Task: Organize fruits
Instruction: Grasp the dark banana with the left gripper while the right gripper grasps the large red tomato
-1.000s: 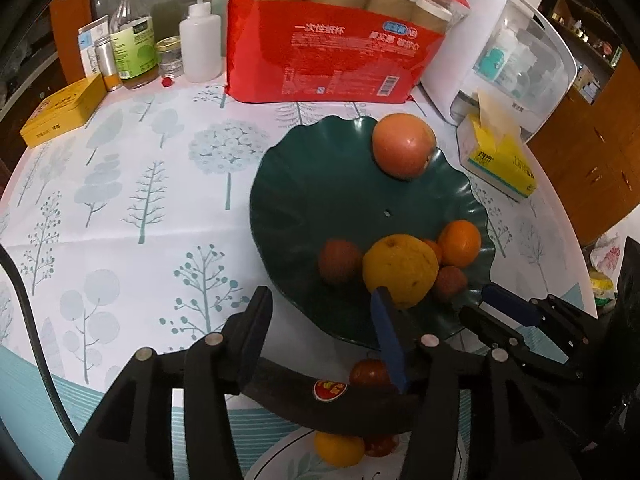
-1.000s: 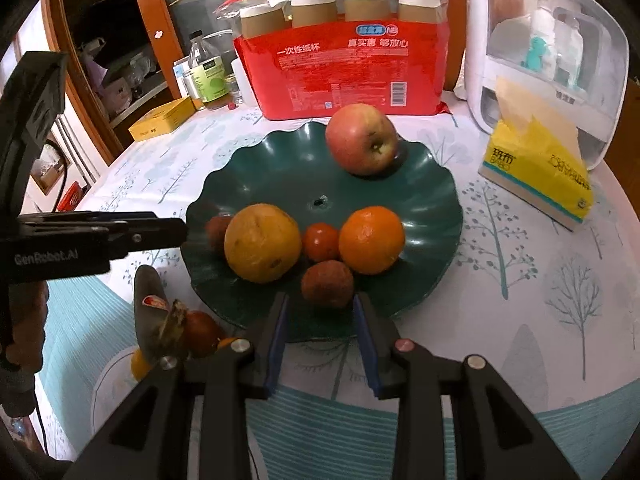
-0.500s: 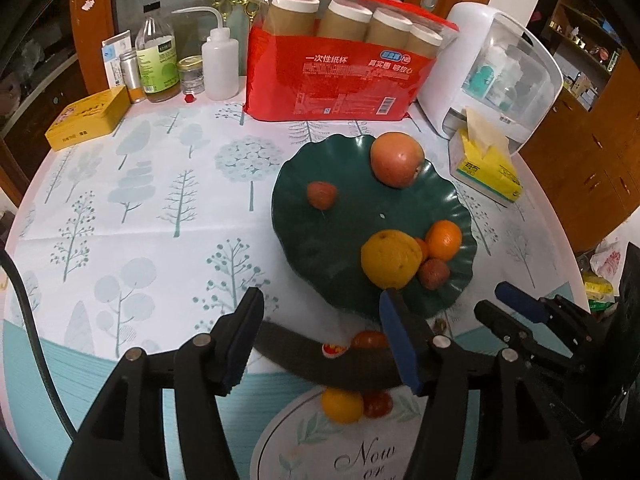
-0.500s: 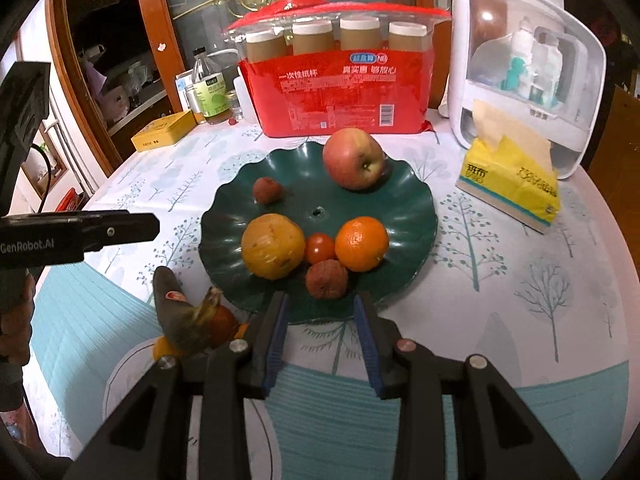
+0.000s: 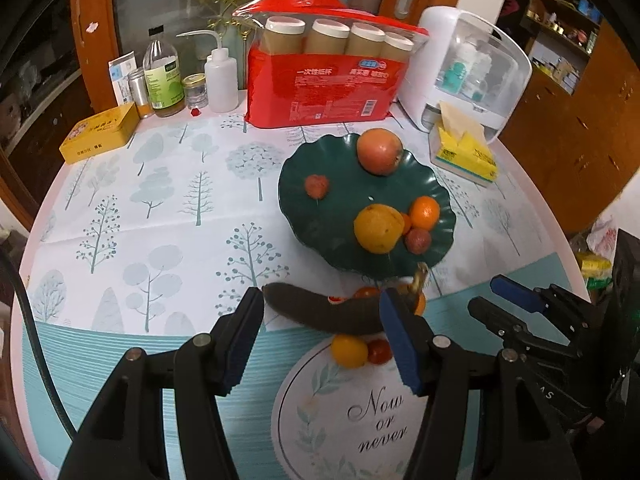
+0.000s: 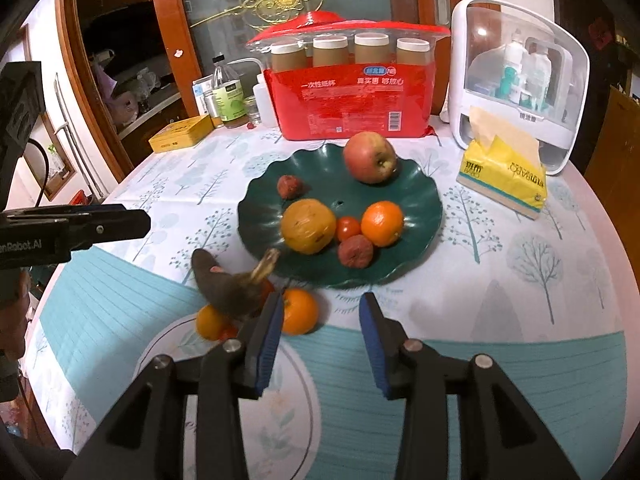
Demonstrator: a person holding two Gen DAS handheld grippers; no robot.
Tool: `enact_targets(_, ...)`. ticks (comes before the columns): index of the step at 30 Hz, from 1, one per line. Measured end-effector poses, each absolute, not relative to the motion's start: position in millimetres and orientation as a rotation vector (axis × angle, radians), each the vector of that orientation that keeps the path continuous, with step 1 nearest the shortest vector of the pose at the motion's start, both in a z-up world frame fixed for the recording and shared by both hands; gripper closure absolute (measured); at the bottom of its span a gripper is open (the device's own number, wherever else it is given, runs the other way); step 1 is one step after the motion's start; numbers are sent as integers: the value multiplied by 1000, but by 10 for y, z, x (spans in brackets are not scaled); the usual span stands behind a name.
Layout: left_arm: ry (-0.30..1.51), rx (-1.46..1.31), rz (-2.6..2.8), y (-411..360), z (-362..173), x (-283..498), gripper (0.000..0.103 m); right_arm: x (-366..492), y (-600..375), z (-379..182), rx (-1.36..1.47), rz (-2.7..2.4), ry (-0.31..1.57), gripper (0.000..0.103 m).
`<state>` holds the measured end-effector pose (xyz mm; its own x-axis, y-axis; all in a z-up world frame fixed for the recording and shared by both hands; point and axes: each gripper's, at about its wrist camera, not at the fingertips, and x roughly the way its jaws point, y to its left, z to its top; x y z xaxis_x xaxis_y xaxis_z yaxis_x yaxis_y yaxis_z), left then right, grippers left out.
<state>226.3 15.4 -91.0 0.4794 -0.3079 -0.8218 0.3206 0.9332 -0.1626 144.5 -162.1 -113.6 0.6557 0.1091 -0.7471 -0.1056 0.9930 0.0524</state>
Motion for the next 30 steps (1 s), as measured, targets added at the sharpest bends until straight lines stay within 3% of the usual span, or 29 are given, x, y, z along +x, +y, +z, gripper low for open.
enact_targets(11,1008,146,-471,101,-877,2152,39,1211,-1403,-1236,34,147,873,54)
enact_targets(19,1022,274,-595,-72,-904,2214,32,1146,-1245,-1347,19,158,881,53)
enact_targets(30,1106,375,-717,-339,-1216,2455,31,1178,-1048,-1538,-81,179,848,53)
